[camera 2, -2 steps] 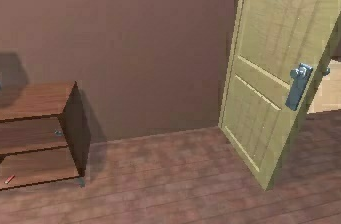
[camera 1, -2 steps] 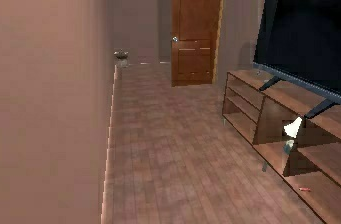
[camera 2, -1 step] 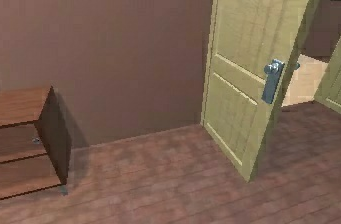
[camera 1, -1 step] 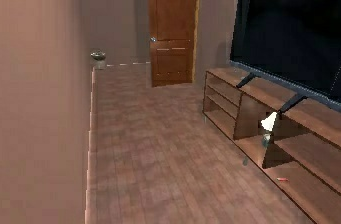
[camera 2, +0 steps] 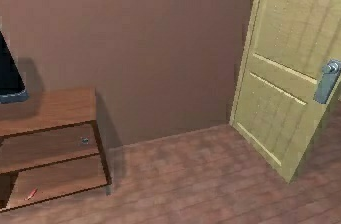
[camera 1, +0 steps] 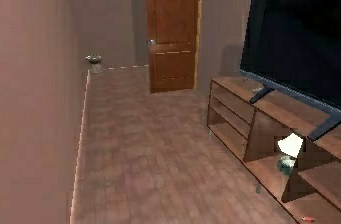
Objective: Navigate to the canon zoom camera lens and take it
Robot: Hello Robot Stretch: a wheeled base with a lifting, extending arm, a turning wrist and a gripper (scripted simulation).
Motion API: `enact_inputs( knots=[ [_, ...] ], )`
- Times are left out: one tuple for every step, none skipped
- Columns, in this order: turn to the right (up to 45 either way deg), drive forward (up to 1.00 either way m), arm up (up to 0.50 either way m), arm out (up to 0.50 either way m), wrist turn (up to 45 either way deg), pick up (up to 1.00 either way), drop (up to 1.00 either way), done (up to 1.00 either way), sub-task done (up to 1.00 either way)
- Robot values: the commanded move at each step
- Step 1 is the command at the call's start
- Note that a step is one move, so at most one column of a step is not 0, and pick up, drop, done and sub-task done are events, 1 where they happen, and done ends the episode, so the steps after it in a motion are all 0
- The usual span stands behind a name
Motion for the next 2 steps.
enact_inputs(
  knots=[
    [-12.0, 0.00, 0.00, 0.00, 0.0, 0.00, 0.00, 0.00, 0.00],
    [0.0, 1.00, 0.00, 0.00, 0.0, 0.00, 0.00, 0.00, 0.00]
  ],
)
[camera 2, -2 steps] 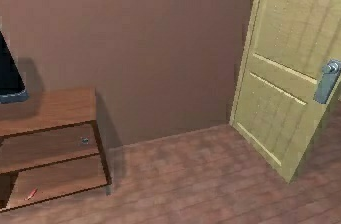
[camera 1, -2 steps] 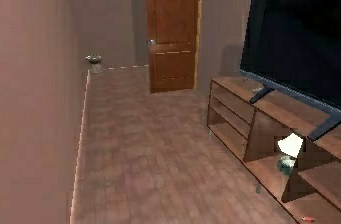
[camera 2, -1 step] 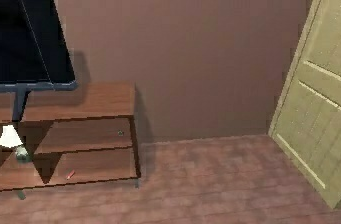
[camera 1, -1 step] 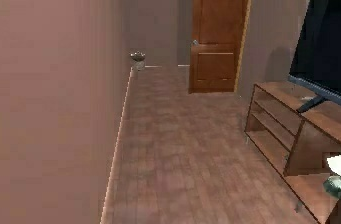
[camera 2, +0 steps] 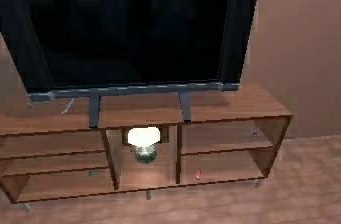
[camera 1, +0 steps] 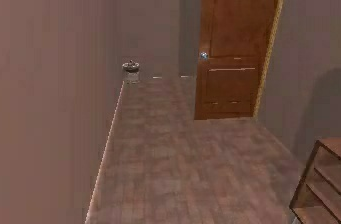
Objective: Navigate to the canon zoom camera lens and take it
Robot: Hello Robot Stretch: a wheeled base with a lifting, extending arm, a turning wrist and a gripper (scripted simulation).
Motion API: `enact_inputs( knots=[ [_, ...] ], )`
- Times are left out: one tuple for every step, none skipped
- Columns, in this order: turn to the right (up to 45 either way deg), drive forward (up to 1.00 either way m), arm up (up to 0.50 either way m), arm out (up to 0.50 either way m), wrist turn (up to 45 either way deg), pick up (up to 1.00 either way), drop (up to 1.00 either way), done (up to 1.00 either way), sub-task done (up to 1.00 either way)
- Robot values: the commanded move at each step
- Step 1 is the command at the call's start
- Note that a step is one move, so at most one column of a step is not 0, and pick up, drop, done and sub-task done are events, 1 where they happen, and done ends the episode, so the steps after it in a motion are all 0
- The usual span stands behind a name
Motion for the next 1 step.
enact_inputs(
  knots=[
    [0.0, 1.00, 0.00, 0.00, 0.0, 0.00, 0.00, 0.00, 0.00]
  ],
)
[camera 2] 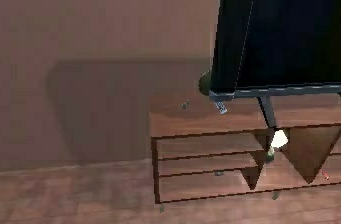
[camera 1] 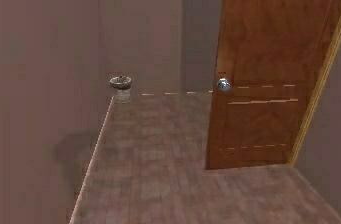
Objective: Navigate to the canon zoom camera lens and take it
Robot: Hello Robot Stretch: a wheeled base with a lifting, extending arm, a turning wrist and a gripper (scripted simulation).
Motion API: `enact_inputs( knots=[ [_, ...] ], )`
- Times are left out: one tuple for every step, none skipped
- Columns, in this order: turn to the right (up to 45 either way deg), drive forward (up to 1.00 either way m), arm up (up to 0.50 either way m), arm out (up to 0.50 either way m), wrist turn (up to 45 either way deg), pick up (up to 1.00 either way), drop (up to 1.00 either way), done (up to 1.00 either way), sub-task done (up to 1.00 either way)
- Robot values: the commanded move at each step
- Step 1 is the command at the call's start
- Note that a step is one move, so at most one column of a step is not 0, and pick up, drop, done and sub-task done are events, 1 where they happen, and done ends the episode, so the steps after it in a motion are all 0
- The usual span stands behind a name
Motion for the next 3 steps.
enact_inputs(
  knots=[
    [0.0, 1.00, 0.00, 0.00, 0.0, 0.00, 0.00, 0.00, 0.00],
    [-6.0, 0.00, 0.00, 0.00, 0.0, 0.00, 0.00, 0.00, 0.00],
    [0.0, 0.55, 0.00, 0.00, 0.0, 0.00, 0.00, 0.00, 0.00]
  ],
)
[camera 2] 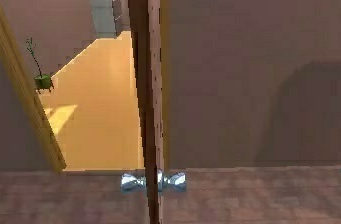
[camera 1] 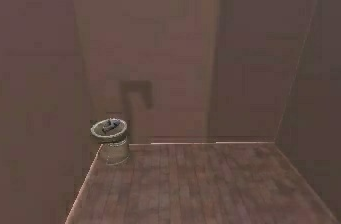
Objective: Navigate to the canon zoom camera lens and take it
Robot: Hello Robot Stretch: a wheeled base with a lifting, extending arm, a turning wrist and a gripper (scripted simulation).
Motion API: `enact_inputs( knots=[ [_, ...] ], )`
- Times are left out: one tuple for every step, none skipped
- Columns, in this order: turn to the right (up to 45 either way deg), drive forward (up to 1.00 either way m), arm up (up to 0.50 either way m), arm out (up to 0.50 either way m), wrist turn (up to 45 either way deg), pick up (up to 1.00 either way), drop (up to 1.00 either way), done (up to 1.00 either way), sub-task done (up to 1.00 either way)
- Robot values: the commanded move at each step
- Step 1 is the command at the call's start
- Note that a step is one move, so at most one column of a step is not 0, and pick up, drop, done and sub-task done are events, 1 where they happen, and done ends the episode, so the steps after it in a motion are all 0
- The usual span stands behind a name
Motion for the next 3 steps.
enact_inputs(
  knots=[
    [36.0, 0.00, 0.00, 0.00, 0.0, 0.00, 0.00, 0.00, 0.00],
    [0.0, 0.50, 0.00, 0.00, 0.0, 0.00, 0.00, 0.00, 0.00],
    [45.0, 0.00, 0.00, 0.00, 0.0, 0.00, 0.00, 0.00, 0.00]
  ],
)
